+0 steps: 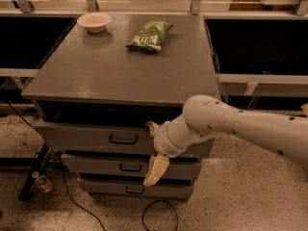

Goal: Open top drawer

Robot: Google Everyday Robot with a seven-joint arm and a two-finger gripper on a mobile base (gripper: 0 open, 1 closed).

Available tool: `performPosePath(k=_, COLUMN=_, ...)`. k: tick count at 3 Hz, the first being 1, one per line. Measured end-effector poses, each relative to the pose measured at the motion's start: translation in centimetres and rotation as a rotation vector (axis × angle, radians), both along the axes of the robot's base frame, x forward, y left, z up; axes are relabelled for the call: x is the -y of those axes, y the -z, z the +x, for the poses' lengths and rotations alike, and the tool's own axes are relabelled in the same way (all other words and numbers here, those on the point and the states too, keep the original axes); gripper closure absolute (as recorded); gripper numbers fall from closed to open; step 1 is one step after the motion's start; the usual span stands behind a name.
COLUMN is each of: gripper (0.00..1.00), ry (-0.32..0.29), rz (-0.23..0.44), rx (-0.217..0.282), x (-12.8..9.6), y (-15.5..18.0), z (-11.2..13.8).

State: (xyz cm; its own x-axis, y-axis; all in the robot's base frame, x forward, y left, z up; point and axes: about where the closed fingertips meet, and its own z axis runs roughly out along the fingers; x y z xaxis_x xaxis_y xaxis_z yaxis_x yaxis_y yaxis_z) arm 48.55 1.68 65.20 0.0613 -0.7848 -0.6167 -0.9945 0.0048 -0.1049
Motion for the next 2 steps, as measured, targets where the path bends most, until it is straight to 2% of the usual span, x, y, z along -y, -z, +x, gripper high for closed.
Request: performPosePath(k=2, gripper=0.0, ry=-0.042, rz=0.003, rx=-0.028, x=0.9, y=0.1, z=-3.0)
